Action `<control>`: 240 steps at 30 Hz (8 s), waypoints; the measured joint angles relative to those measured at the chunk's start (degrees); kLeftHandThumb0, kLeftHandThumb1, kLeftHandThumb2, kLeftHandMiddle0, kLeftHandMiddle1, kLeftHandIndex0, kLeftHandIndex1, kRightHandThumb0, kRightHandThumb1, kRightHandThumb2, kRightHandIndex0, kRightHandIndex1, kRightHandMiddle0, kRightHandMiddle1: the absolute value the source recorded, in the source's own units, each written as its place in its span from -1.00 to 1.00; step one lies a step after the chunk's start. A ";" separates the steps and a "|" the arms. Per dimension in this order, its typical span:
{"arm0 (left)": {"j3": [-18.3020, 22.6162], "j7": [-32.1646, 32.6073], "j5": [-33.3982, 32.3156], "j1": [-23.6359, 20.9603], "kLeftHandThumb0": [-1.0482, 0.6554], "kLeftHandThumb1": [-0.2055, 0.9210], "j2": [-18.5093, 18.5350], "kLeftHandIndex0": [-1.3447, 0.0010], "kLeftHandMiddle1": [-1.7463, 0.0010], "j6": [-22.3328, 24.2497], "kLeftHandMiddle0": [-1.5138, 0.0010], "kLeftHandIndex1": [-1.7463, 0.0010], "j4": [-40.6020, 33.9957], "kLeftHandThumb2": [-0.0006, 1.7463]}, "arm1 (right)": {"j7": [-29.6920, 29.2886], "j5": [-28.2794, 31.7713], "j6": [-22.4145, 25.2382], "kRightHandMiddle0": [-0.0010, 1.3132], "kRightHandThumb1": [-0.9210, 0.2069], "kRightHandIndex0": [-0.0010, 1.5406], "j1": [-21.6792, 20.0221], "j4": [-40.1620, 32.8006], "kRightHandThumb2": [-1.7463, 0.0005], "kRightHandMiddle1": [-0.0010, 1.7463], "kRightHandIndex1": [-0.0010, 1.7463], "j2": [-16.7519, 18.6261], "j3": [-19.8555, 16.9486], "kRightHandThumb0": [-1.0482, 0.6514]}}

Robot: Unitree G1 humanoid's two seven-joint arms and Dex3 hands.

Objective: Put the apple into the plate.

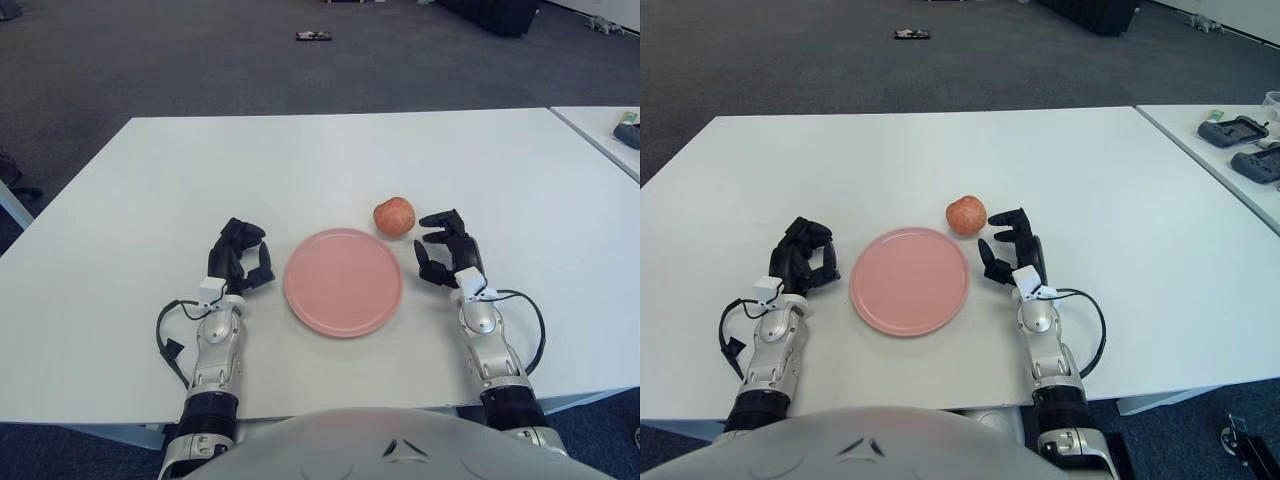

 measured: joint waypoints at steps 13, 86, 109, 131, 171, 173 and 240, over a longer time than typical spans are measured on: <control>0.00 0.61 0.25 0.00 -0.38 -0.24 -0.38 -0.03 -1.00 0.18 -0.59 -1.00 -0.29 0.66 | -1.40 -7.14 2.99 -1.00 -0.35 -1.00 -7.85 0.52 0.18 -1.00 -1.00 -5.11 3.08 -0.96; 0.28 2.13 1.42 -0.30 -0.36 -0.16 -1.38 0.03 -1.00 -1.78 -0.51 -1.00 0.68 0.60 | 14.53 -18.08 11.95 -1.00 0.14 -1.00 -51.79 55.09 -0.27 -0.12 -0.63 -5.43 28.23 -0.51; 0.58 1.77 1.38 -0.51 -0.34 -0.11 -1.10 0.07 -1.00 -1.73 -0.48 -1.00 1.07 0.55 | 19.50 -20.02 16.06 -1.00 0.16 -1.00 -54.20 57.19 -0.37 0.37 0.27 -6.02 32.95 -0.41; 0.72 1.70 0.95 -0.50 -0.33 -0.04 -0.96 0.11 -1.00 -1.31 -0.43 -1.00 1.11 0.50 | 6.64 -18.03 20.64 -0.09 0.38 -0.11 -51.31 56.31 -0.70 0.93 0.93 -4.07 29.92 0.15; 1.12 1.52 0.14 -0.47 -0.32 -0.03 -0.99 0.12 -1.00 -0.50 -0.41 -1.00 0.32 0.49 | 0.66 12.11 2.19 0.02 0.77 0.24 -41.50 53.42 -0.98 1.00 0.88 1.88 0.53 0.23; 1.12 1.51 0.14 -0.46 -0.32 -0.01 -0.98 0.14 -1.00 -0.42 -0.39 -1.00 0.24 0.47 | 2.90 14.79 2.20 0.03 0.79 0.25 -41.42 53.13 -0.99 1.00 0.87 2.54 -1.69 0.23; 0.96 1.31 0.23 -0.26 -0.33 -0.05 -0.34 0.11 -1.00 -0.42 -0.46 -1.00 0.28 0.51 | 53.97 14.49 -1.07 0.07 0.83 0.28 -16.92 -1.72 -1.00 1.00 0.82 -8.59 17.12 0.23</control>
